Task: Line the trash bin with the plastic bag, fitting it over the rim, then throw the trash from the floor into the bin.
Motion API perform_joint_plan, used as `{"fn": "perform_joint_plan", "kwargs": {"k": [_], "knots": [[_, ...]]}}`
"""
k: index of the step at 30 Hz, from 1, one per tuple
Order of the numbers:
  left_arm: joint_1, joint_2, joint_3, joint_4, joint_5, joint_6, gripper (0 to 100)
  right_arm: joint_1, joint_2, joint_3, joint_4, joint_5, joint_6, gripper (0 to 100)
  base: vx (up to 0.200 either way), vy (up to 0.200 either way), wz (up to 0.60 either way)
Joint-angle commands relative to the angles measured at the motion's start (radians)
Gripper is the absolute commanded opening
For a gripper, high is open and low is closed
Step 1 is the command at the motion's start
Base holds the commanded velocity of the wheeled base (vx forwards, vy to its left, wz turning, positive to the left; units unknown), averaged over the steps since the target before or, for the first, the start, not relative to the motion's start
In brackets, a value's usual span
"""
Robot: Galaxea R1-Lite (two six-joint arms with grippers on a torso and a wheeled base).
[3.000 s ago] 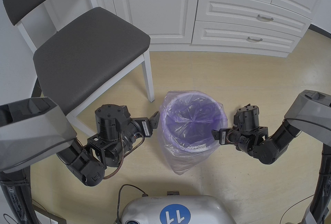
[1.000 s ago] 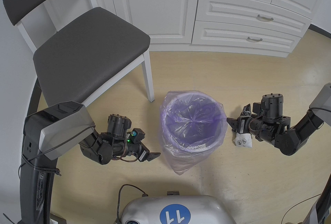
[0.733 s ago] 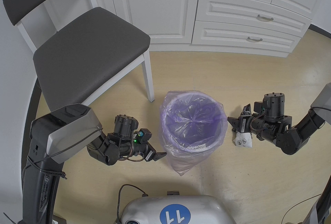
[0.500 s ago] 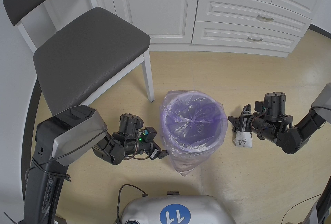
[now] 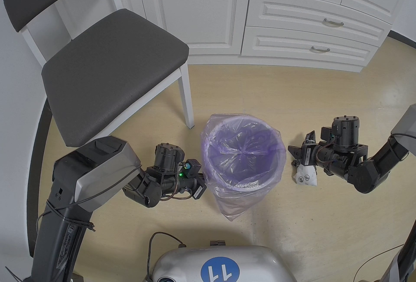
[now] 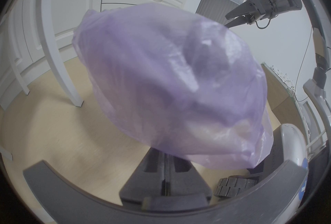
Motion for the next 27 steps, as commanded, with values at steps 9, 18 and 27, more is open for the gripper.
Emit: {"fn": "perform_joint_plan", "kwargs": {"k": [9,18,27], "knots": [[0.051,0.081,-0.067,-0.025,0.0,-0.01,0,-0.011,0.037,-0.009,0.0,0.0,0.0,100,0.0,0.0,0.0],[0.063,0.053,-0.004,-0.069,-0.005,-0.032,0,-0.014,0.042,-0.009,0.0,0.0,0.0,100,0.0,0.0,0.0],[0.054,-0.077,0.133,-0.063,-0.002,0.031,100,-0.012,0.017,0.003,0.0,0.001,-0.014,100,0.0,0.0,0.0]]}}
